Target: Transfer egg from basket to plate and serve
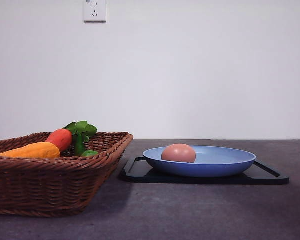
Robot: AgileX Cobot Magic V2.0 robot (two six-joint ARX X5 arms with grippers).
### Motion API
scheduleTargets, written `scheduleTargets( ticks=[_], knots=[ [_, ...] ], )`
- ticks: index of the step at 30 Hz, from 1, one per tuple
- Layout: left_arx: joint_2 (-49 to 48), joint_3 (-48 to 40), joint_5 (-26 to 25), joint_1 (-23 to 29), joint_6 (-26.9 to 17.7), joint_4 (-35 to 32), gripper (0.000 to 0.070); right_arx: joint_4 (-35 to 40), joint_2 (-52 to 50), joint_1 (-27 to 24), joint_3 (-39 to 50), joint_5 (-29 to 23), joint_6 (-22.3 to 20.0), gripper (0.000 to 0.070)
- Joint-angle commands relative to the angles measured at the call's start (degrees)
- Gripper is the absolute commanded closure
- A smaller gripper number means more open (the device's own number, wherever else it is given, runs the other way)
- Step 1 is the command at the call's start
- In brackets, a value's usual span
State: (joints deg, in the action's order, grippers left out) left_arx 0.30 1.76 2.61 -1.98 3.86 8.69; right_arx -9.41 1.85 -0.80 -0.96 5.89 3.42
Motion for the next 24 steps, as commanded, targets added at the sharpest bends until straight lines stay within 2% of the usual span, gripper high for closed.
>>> scheduleTargets(
  ticks=[1,24],
  knots=[
    [-0.1,-1.6,-0.3,0.1,0.1,-0.8,0.0700,0.4,-0.2,0.0,0.2,-0.1,0.7,0.0700],
    [-0.1,-1.6,-0.3,0.1,0.1,-0.8,0.0700,0.4,-0.2,0.0,0.2,-0.1,0.7,0.0700]
  ],
)
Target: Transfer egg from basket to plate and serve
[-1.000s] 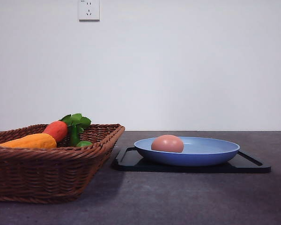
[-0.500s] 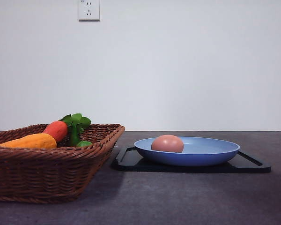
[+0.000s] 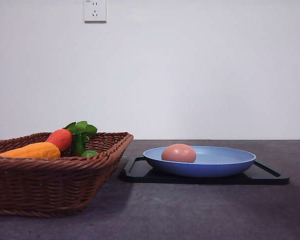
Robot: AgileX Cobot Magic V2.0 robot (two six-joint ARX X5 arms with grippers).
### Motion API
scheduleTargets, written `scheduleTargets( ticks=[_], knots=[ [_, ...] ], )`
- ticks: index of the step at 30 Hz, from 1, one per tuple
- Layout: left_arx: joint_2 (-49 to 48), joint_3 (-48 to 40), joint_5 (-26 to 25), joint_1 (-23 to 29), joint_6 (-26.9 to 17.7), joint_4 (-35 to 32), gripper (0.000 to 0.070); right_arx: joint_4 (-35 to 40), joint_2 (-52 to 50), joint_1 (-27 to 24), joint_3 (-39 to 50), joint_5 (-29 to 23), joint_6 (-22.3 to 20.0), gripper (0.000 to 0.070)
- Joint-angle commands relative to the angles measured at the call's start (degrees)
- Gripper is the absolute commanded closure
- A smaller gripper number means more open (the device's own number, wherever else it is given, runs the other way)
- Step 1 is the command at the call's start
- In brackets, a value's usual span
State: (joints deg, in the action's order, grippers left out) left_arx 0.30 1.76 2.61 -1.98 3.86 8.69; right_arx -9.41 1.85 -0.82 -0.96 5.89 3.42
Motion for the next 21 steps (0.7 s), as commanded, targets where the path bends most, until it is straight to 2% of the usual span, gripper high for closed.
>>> scheduleTargets(
  ticks=[1,21],
  knots=[
    [-0.1,-1.6,-0.3,0.1,0.1,-0.8,0.0700,0.4,-0.2,0.0,0.2,-0.1,0.7,0.0700],
    [-0.1,-1.6,-0.3,0.1,0.1,-0.8,0.0700,0.4,-0.2,0.0,0.2,-0.1,0.7,0.0700]
  ],
)
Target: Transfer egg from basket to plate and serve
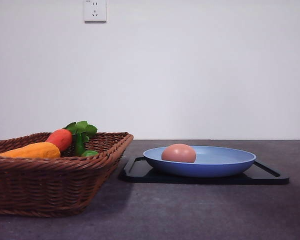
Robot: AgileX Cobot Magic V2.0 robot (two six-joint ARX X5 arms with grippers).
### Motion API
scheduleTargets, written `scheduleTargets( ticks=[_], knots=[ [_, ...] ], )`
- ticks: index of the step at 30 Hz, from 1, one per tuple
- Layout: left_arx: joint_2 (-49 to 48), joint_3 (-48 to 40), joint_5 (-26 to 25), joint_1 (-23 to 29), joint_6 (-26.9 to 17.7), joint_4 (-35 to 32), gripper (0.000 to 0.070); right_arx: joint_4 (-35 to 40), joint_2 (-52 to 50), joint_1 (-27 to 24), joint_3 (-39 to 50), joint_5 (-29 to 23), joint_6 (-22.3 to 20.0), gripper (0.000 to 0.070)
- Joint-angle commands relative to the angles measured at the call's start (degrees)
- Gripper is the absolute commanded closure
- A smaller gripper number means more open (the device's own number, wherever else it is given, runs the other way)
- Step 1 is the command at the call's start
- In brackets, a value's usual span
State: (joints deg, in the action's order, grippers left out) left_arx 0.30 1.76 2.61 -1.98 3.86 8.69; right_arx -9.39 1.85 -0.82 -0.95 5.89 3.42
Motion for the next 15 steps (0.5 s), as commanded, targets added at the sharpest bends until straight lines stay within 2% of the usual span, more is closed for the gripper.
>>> scheduleTargets(
  ticks=[1,15],
  knots=[
    [-0.1,-1.6,-0.3,0.1,0.1,-0.8,0.0700,0.4,-0.2,0.0,0.2,-0.1,0.7,0.0700],
    [-0.1,-1.6,-0.3,0.1,0.1,-0.8,0.0700,0.4,-0.2,0.0,0.2,-0.1,0.7,0.0700]
  ],
)
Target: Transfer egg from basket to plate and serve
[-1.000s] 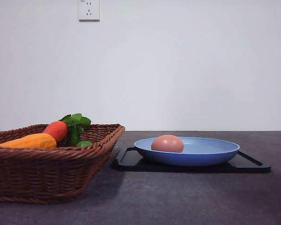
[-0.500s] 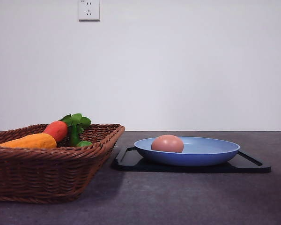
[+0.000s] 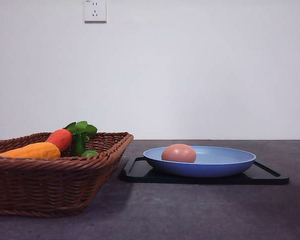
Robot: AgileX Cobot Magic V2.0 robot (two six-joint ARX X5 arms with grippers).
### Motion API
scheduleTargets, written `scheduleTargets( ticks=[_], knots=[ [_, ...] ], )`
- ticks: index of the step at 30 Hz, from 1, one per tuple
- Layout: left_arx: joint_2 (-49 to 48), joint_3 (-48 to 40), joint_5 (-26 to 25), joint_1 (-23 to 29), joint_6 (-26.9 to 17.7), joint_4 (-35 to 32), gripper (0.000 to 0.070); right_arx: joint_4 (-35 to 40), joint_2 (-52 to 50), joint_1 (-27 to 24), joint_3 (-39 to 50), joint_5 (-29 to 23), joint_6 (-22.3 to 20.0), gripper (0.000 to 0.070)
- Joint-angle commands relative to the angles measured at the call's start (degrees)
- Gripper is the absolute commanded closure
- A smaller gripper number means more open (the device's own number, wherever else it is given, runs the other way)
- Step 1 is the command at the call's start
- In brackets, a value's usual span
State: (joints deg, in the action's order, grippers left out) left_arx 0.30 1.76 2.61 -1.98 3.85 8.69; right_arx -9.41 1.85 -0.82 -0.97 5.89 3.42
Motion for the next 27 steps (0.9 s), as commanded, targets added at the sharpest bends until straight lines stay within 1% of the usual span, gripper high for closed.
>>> scheduleTargets(
  ticks=[1,27],
  knots=[
    [-0.1,-1.6,-0.3,0.1,0.1,-0.8,0.0700,0.4,-0.2,0.0,0.2,-0.1,0.7,0.0700],
    [-0.1,-1.6,-0.3,0.1,0.1,-0.8,0.0700,0.4,-0.2,0.0,0.2,-0.1,0.7,0.0700]
  ],
)
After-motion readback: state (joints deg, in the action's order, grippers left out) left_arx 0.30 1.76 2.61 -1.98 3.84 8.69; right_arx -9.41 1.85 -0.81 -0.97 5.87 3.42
